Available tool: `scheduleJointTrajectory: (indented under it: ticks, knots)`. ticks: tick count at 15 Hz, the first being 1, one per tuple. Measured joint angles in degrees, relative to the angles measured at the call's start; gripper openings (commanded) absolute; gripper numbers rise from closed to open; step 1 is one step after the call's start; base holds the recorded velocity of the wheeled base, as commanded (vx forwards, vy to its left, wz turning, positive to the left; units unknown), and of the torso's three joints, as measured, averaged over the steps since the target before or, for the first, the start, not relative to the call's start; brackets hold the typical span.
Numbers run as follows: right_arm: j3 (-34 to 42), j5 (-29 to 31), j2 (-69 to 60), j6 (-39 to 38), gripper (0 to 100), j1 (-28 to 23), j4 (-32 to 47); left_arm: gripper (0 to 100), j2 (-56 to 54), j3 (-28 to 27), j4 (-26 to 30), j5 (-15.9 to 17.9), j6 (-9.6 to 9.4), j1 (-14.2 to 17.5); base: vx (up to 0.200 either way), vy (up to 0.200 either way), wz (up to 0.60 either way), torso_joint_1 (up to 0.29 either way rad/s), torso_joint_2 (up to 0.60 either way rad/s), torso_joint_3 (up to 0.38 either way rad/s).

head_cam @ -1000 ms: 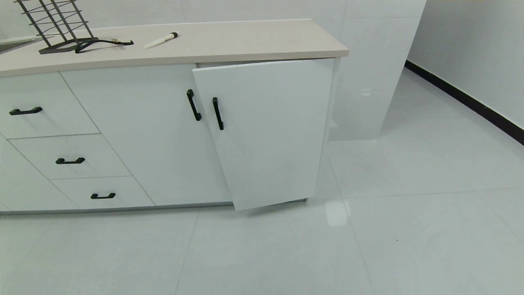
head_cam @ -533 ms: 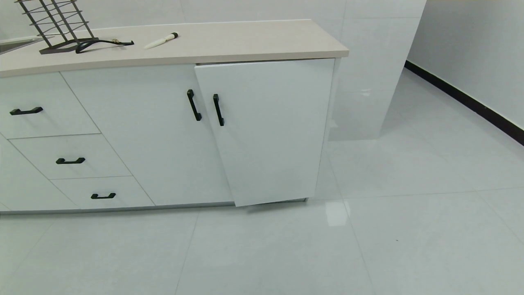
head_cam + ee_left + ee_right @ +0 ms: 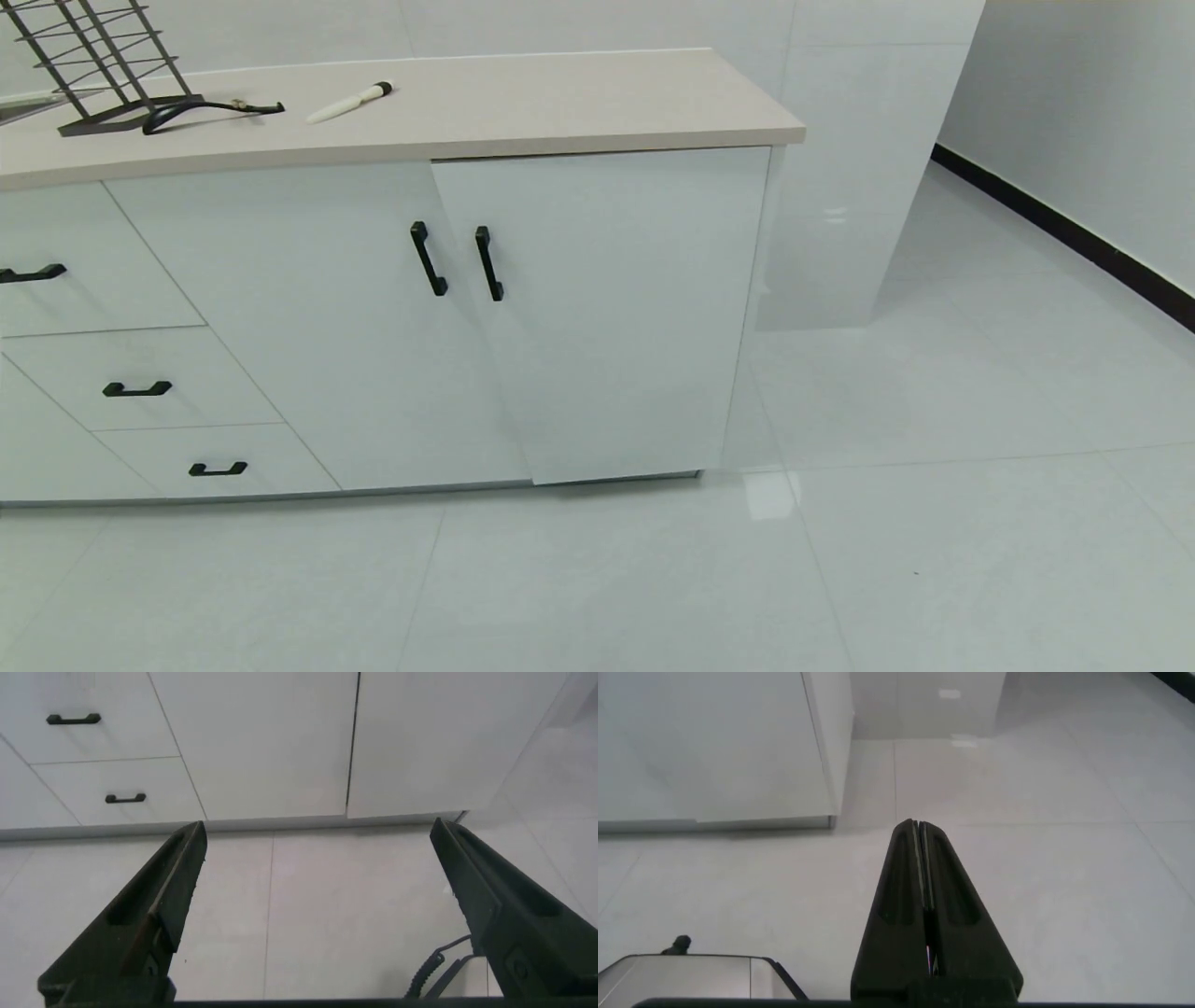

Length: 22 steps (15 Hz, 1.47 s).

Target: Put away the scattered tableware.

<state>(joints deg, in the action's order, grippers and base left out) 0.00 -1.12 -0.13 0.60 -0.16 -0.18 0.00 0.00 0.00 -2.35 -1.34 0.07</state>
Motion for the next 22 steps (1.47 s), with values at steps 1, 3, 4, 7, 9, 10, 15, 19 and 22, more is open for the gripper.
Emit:
scheduleJointTrajectory:
  ticks: [1, 3, 4, 7, 9, 10, 15, 19, 22]
  knots:
    - [0.00, 0.01, 0.00, -0.02, 0, 0.02, 0.02, 100, 0.00, 0.00, 0.00, 0.01, -0.02, 0.06, 0.000, 0.200, 0.00, 0.007, 0.00, 0.002]
    - [0.00, 0.01, -0.02, -0.02, 0, -0.05, 0.05, 100, 0.00, 0.00, 0.00, 0.00, -0.05, -0.05, 0.000, 0.200, 0.00, 0.002, 0.00, 0.002]
    - [0.00, 0.01, -0.02, -0.02, 0, -0.11, 0.05, 100, 0.00, 0.00, 0.02, 0.00, -0.05, -0.05, 0.000, 0.200, 0.00, 0.007, 0.00, -0.002]
    - [0.00, 0.04, -0.02, -0.02, 0, 0.00, 0.09, 100, 0.00, 0.00, 0.00, 0.00, -0.05, 0.00, 0.000, 0.200, 0.00, 0.009, 0.00, 0.001]
    - [0.00, 0.01, -0.02, -0.02, 0, -0.02, 0.09, 100, 0.00, 0.00, 0.00, 0.00, -0.05, 0.00, 0.000, 0.200, 0.00, 0.000, 0.00, 0.000]
    - [0.00, 0.01, -0.02, -0.02, 0, -0.02, 0.09, 100, 0.00, 0.00, 0.00, 0.00, -0.05, 0.00, 0.000, 0.200, 0.00, 0.002, 0.01, 0.012]
    - [0.00, 0.04, -0.02, -0.02, 0, -0.05, 0.09, 100, 0.00, 0.00, 0.00, 0.01, -0.07, 0.00, 0.000, 0.200, 0.00, 0.001, 0.00, 0.002]
    - [0.00, 0.09, -0.02, -0.09, 0, -0.02, 0.11, 100, 0.00, 0.00, 0.00, 0.01, -0.07, 0.00, 0.000, 0.200, 0.00, 0.001, 0.00, 0.000]
    - [0.00, 0.11, -0.02, -0.09, 0, -0.02, 0.11, 100, 0.00, 0.00, 0.00, 0.00, -0.07, 0.00, 0.000, 0.200, 0.00, 0.005, 0.00, 0.001]
